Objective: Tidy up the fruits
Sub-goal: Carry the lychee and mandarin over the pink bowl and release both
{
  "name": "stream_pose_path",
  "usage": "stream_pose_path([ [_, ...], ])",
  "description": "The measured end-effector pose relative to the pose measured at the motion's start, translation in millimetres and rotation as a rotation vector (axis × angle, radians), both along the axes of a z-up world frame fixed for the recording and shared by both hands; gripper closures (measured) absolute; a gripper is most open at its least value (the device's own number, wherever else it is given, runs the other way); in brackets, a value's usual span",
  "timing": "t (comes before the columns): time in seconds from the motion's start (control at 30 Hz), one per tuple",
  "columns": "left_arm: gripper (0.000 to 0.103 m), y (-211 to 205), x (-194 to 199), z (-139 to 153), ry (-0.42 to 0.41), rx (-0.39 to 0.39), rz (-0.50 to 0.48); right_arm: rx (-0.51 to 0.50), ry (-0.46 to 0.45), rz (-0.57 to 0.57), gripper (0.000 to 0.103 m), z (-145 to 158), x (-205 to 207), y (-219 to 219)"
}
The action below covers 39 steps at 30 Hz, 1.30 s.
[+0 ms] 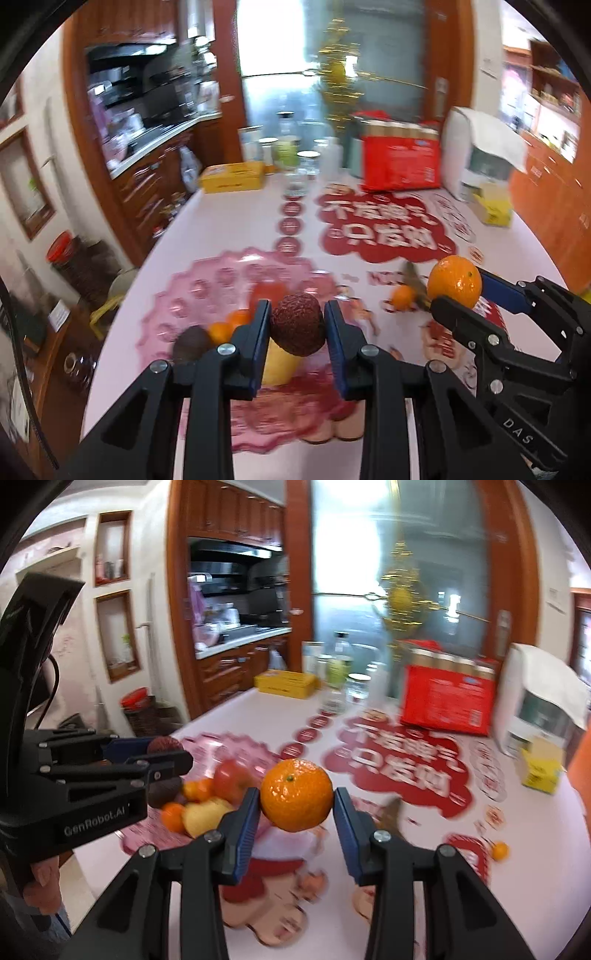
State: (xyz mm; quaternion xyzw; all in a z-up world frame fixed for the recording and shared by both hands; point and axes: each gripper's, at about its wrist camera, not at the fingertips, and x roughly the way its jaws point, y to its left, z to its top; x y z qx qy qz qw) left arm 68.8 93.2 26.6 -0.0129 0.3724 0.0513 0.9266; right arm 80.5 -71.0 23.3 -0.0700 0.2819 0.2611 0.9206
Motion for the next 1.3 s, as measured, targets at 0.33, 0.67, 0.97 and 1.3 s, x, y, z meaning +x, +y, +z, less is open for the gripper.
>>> stream_pose_path([
  [0.33,0.075,84.2,-1.6,-37.6,0.097,-0.037,0.174,0.004,0.152,0.163,0.062,-31.6,37.8,90.5],
  [0.67,0.075,81.5,8.5,-103.2,0.238,-0.086,0.140,-0.106,0.292,0.116,0.062,-98.4,54.3,104.8],
  [0.97,0.063,68.7,9.7,-123.3,0.290,-0.073,0.120,-0.152,0.254,0.110,0.054,-101.8,42.9,105.8],
  [1.3,0.029,70.6,-0.9,-115.8,0.277,-0.069,0.146,-0.104,0.220,0.095,0.050,-93.9,29.1,86.3],
])
